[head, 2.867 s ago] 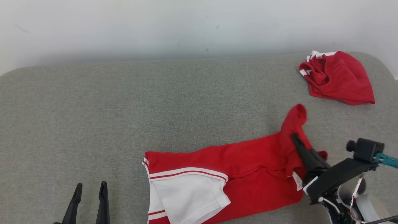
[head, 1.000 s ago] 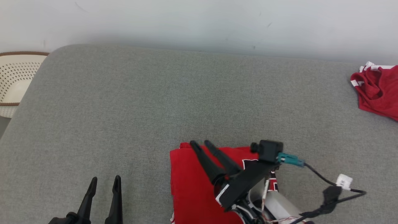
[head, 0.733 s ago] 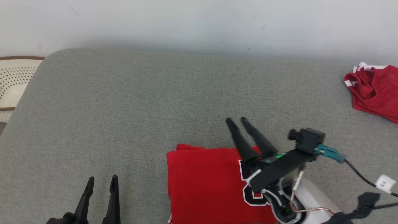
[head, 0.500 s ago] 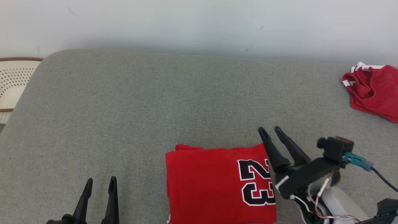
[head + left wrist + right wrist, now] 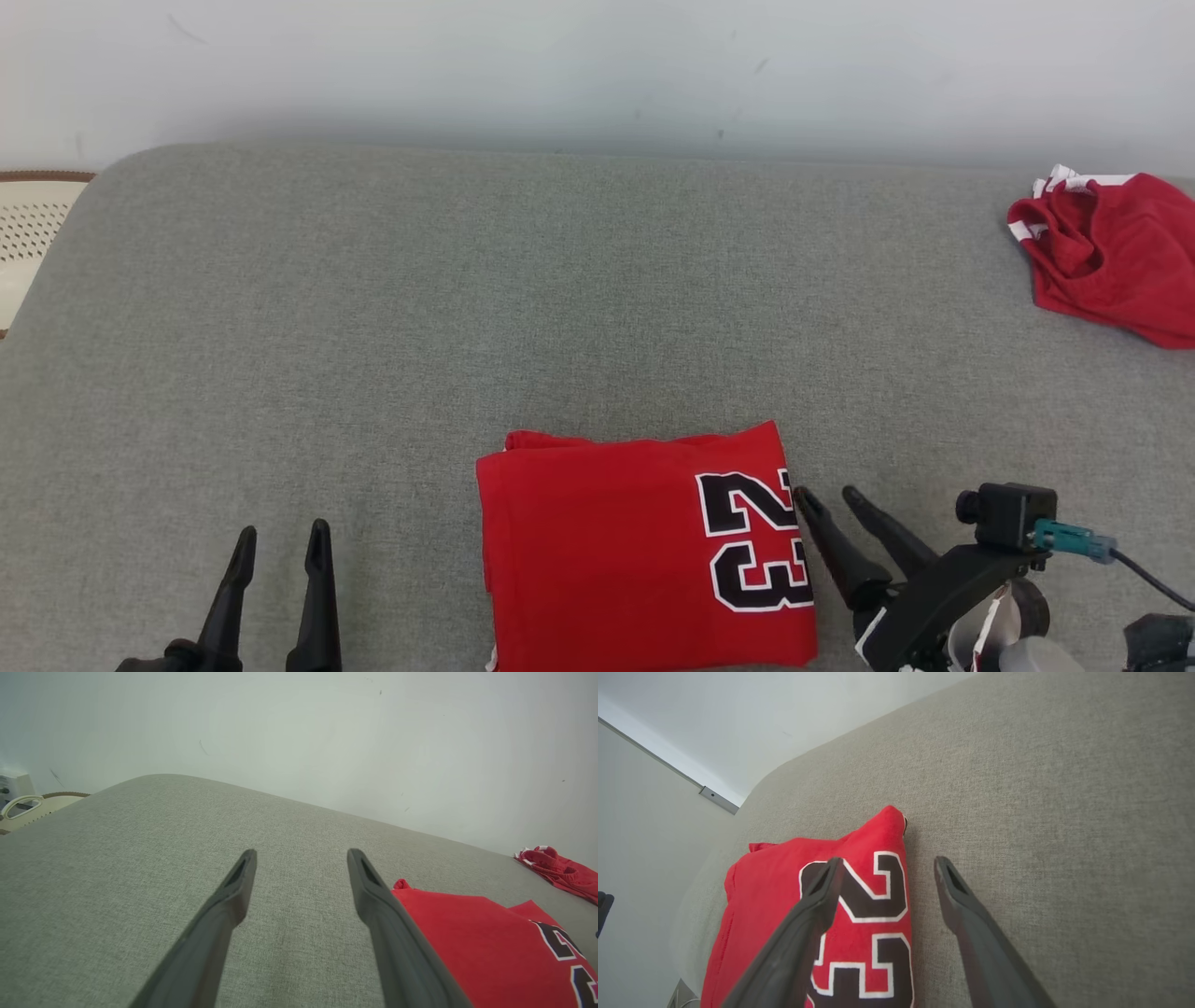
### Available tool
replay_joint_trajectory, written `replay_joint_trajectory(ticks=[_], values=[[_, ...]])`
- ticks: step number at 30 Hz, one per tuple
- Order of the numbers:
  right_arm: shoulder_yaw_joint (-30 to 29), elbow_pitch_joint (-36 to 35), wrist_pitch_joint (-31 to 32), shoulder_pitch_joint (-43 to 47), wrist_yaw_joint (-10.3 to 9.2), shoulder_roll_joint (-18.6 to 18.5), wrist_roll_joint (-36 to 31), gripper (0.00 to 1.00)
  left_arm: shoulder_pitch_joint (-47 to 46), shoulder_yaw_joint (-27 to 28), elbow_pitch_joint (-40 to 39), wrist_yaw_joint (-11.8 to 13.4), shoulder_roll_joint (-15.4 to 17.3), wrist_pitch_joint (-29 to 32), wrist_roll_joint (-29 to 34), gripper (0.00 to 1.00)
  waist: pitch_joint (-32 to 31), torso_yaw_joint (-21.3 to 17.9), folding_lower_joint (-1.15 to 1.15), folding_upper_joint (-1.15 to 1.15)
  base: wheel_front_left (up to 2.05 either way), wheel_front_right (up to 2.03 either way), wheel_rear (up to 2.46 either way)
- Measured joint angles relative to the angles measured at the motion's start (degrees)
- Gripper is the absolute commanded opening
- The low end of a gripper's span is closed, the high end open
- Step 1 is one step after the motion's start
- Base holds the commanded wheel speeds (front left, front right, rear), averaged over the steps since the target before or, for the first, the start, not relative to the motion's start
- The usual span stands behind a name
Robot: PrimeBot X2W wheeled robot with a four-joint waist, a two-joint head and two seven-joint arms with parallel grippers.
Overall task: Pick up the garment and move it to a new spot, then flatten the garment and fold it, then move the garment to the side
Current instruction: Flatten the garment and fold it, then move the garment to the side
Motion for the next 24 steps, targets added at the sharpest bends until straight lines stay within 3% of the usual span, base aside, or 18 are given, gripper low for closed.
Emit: replay_joint_trajectory(ticks=[14,15,16,17,24], values=[[4.4,7.1,6.0,-1.2,0.00,2.2,1.7,1.00,0.0,0.6,-0.6,0.0,0.0,0.0,0.3,1.00,0.3,0.6,0.00,0.00,0.00,0.00,0.00],[4.9,7.6,6.1,-1.5,0.00,2.2,1.8,0.96,0.0,0.5,-0.6,0.0,0.0,0.0,0.3,1.00,0.4,0.7,0.00,0.00,0.00,0.00,0.00],[5.3,7.9,6.1,-2.0,0.00,2.2,1.8,0.31,0.0,0.5,-0.6,0.0,0.0,0.0,0.3,1.00,0.4,0.8,0.00,0.00,0.00,0.00,0.00],[5.8,7.9,6.0,-2.3,0.00,2.2,2.3,0.00,0.0,0.5,-0.6,0.0,0.0,0.0,0.3,1.00,0.4,0.9,0.00,0.00,0.00,0.00,0.00],[8.0,8.6,3.9,-4.8,0.00,1.2,3.7,0.00,0.0,0.4,-0.5,0.4,0.0,0.0,0.2,1.00,0.3,1.1,0.00,0.00,0.00,0.00,0.00]])
